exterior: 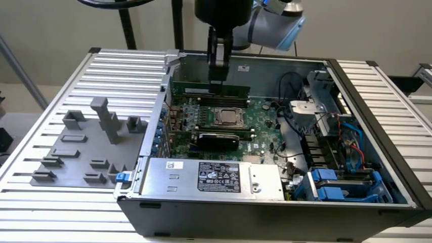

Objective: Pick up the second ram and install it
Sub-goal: 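Insert the second ram into the second slot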

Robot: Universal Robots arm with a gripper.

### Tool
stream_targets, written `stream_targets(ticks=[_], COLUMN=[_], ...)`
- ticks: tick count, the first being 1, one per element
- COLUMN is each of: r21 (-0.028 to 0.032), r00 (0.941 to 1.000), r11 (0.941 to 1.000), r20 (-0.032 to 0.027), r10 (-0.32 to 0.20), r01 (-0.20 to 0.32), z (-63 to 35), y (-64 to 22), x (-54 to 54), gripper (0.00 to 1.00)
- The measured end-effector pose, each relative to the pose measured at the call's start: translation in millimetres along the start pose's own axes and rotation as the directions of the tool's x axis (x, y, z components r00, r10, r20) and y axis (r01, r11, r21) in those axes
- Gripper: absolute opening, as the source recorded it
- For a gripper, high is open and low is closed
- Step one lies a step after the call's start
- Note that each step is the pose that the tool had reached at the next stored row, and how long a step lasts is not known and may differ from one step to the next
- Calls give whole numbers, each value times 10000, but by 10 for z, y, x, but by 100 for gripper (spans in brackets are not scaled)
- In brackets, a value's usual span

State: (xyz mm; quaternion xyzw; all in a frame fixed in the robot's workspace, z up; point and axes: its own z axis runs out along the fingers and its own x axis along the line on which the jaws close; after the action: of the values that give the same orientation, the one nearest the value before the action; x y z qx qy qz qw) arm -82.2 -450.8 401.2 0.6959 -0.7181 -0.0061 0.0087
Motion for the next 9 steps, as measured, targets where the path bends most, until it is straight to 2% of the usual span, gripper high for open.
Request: stream_targets(ticks=[9], r21=[0], r00=[10000], r11=[10000], r20=[0], r10=[0], r01=[0], z=[158], y=[-226], x=[-241], gripper=[0])
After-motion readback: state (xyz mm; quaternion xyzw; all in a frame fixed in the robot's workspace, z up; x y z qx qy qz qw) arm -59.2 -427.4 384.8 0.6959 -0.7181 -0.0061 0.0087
